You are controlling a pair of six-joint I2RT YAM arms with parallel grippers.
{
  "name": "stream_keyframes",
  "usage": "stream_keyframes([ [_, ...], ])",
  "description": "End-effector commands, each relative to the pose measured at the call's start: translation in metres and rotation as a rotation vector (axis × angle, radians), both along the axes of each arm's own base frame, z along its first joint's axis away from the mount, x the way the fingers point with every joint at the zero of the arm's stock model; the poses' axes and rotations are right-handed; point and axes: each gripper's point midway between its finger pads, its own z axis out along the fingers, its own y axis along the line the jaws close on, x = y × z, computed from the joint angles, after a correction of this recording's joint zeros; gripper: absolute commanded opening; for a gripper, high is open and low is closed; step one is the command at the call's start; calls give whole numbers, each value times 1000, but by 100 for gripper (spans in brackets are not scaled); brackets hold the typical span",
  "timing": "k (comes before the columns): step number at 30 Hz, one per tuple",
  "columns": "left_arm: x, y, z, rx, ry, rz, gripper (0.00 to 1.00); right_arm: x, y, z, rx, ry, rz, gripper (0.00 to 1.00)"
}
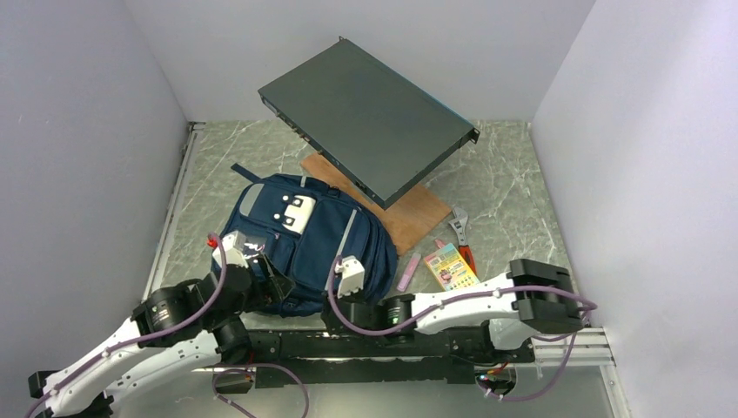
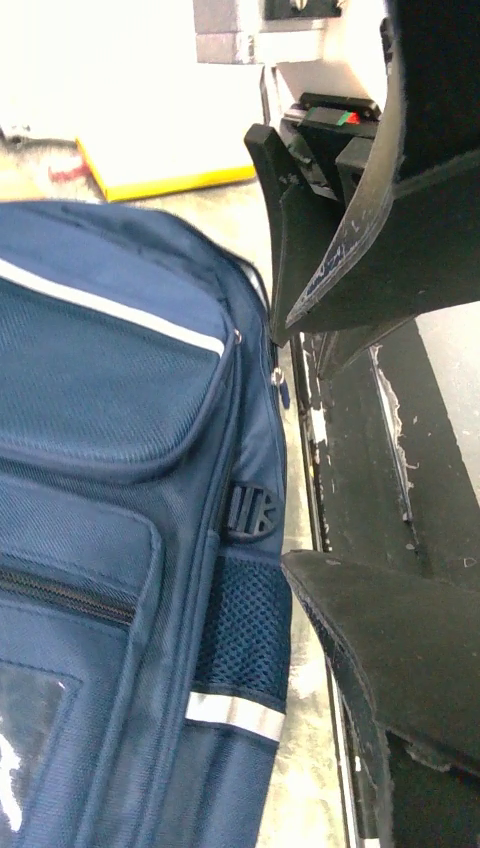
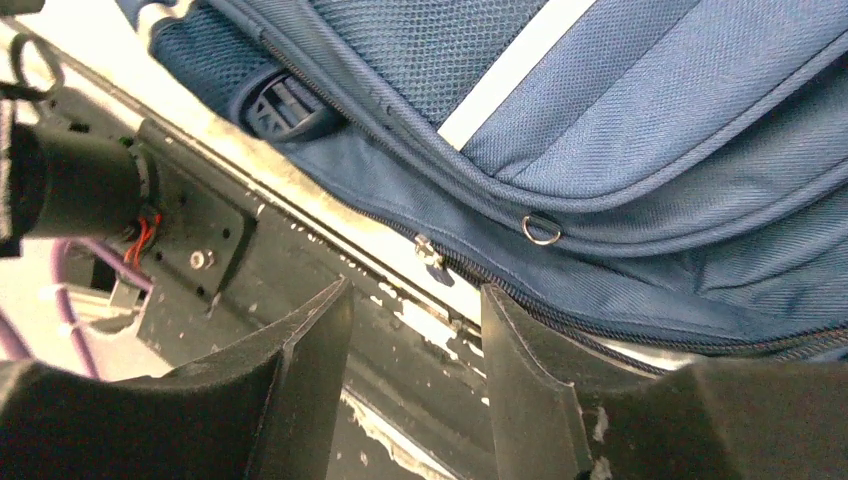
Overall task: Pack the student bag
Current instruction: Zip the student bag at the center of the board.
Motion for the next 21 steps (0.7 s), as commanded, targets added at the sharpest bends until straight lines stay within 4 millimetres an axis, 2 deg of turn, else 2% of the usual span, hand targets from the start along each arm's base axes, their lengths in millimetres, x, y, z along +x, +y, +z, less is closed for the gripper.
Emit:
stream_keyframes([
  [1, 0, 3, -23, 3, 84, 97, 83, 12, 10, -4, 12, 3, -159, 53],
  [4, -2, -6, -35, -7, 159, 128, 81, 15, 16, -12, -7, 17, -211, 53],
  [9, -7, -3, -56, 54, 296, 246, 70, 21, 1, -41, -79, 25, -333, 53],
  [15, -5, -15, -76, 95, 348, 256, 68, 29, 0, -45, -106, -43, -357, 49],
  [21, -2, -17, -97, 65, 375, 331, 67, 33, 2, -46, -163, -123, -345, 35],
])
